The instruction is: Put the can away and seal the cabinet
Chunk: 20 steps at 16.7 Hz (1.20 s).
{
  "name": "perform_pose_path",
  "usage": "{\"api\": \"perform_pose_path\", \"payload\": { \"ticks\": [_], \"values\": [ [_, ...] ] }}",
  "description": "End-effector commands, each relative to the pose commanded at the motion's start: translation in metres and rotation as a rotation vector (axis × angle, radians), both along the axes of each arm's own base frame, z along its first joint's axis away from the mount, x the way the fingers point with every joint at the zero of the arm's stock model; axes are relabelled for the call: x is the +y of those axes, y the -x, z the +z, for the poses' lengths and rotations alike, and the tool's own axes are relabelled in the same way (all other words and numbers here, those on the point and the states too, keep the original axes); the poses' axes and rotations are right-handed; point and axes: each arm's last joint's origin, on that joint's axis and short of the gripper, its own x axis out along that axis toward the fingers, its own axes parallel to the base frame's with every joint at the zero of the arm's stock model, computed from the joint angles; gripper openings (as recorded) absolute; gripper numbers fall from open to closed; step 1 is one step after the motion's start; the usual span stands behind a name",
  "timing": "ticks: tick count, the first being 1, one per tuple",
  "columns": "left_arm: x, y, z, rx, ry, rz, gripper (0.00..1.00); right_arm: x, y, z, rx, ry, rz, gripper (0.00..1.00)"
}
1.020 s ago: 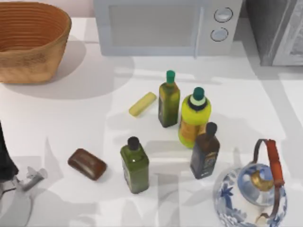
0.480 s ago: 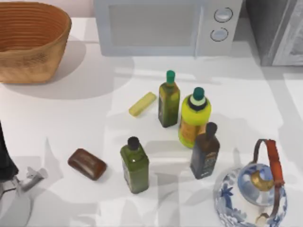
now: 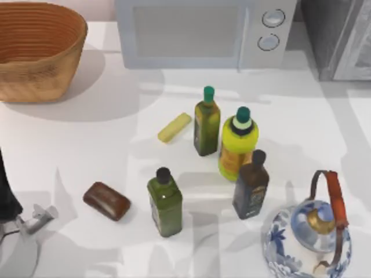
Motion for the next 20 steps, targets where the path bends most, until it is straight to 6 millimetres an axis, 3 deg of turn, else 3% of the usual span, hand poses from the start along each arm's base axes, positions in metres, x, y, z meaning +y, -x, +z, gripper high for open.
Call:
{"api": "perform_pose_path", "payload": {
  "ticks": [6,16,20],
  "values": [
    [0.000,0.000,0.000,0.000,0.000,0.000,1.00,0.000,0.000,0.000,0.000,0.000,0.000,0.98],
    [0.000,0.000,0.000,0.000,0.000,0.000,1.00,0.001,0.000,0.000,0.000,0.000,0.002,1.00],
    [0.000,0.000,0.000,0.000,0.000,0.000,1.00,-0.001,0.011,0.004,0.005,0.002,0.007,1.00]
  ]
}}
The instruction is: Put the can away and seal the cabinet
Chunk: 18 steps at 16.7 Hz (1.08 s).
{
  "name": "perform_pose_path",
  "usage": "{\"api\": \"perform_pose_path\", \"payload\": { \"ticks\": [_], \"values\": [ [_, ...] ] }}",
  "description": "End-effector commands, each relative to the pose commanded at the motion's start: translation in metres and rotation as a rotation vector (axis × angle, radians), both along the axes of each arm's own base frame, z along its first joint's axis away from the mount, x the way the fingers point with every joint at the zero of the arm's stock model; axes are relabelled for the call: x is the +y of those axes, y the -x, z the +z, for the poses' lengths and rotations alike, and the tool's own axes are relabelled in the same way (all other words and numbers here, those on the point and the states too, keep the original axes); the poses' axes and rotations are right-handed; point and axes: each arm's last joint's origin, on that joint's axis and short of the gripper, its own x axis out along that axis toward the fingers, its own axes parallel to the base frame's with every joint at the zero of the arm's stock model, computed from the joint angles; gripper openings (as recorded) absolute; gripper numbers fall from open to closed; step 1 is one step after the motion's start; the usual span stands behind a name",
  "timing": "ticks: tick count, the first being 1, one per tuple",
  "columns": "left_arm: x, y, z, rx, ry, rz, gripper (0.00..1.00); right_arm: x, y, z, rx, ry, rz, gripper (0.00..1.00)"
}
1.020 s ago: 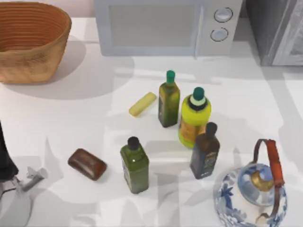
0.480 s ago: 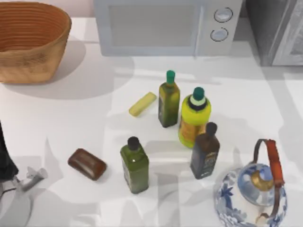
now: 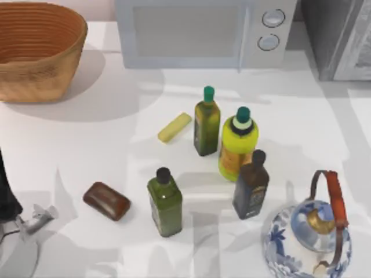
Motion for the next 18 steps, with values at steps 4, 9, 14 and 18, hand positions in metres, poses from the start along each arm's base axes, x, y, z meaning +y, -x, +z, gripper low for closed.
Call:
{"api": "perform_pose_path", "payload": {
  "ticks": [4,9,14,18],
  "values": [
    [0.000,0.000,0.000,0.000,0.000,0.000,1.00,-0.007,0.034,0.007,0.009,0.007,0.001,1.00],
    [0.000,0.000,0.000,0.000,0.000,0.000,1.00,-0.019,0.093,-0.022,0.072,0.025,-0.004,1.00],
    [0.000,0.000,0.000,0.000,0.000,0.000,1.00,-0.033,0.188,-0.117,0.138,0.044,-0.002,1.00],
    [0.000,0.000,0.000,0.000,0.000,0.000,1.00,-0.040,0.259,-0.216,0.089,0.043,0.003,1.00]
  ]
}}
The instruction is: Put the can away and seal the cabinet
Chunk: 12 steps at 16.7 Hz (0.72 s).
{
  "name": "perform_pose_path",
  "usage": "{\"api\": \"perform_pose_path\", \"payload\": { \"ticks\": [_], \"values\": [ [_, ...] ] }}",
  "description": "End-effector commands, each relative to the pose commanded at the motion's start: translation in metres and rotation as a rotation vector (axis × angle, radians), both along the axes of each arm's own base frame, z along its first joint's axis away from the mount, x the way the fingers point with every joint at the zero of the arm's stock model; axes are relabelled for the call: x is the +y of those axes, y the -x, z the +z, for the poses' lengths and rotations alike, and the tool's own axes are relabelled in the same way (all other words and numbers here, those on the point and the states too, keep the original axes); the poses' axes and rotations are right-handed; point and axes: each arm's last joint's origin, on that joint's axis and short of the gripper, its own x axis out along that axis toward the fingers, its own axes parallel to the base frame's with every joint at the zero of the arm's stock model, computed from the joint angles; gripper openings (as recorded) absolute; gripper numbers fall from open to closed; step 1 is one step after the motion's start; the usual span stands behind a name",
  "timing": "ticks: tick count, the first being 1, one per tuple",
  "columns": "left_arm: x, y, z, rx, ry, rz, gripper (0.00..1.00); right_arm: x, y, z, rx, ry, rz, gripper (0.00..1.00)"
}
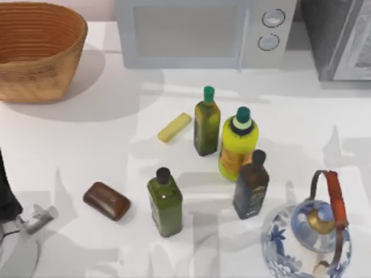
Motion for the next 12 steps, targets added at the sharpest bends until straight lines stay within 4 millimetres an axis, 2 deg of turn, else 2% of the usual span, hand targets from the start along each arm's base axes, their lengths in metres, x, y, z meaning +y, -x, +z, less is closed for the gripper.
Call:
{"api": "perform_pose_path", "payload": {
  "ticks": [3,6,9,12],
  "values": [
    [0.000,0.000,0.000,0.000,0.000,0.000,1.00,-0.003,0.024,-0.068,-0.049,-0.010,0.002,1.00],
    [0.000,0.000,0.000,0.000,0.000,0.000,1.00,-0.004,0.032,-0.119,-0.086,-0.025,-0.001,1.00],
    [0.000,0.000,0.000,0.000,0.000,0.000,1.00,-0.005,0.032,-0.148,-0.103,-0.037,-0.007,1.00],
    [0.000,0.000,0.000,0.000,0.000,0.000,1.00,-0.006,0.032,-0.156,-0.106,-0.040,-0.010,1.00]
  ]
}}
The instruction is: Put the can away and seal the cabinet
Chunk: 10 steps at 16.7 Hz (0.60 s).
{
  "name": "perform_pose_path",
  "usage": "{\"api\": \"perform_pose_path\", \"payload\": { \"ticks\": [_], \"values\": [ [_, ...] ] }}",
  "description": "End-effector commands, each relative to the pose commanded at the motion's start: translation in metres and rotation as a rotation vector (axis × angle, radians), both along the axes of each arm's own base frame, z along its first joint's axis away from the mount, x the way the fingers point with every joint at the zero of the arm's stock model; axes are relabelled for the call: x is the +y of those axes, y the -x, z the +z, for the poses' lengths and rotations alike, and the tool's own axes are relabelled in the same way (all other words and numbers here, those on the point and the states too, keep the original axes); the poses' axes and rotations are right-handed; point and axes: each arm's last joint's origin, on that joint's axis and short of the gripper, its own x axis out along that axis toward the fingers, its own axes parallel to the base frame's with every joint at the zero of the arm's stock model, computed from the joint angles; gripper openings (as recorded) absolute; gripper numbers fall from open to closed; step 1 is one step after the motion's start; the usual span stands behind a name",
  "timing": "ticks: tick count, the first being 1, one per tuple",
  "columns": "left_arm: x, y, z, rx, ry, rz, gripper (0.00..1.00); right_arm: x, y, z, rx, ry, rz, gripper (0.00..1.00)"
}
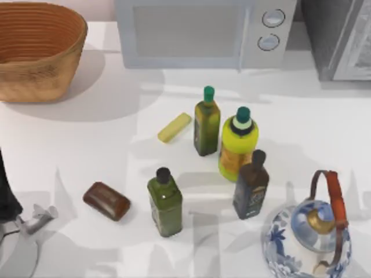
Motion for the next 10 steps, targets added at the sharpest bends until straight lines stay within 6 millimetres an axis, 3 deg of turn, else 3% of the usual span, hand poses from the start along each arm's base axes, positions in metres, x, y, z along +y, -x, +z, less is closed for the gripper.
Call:
{"api": "perform_pose_path", "payload": {
  "ticks": [6,10],
  "values": [
    [0.000,0.000,0.000,0.000,0.000,0.000,1.00,0.000,-0.001,0.002,-0.002,0.000,0.006,1.00],
    [0.000,0.000,0.000,0.000,0.000,0.000,1.00,-0.007,-0.007,0.028,-0.063,-0.007,0.040,1.00]
  ]
}}
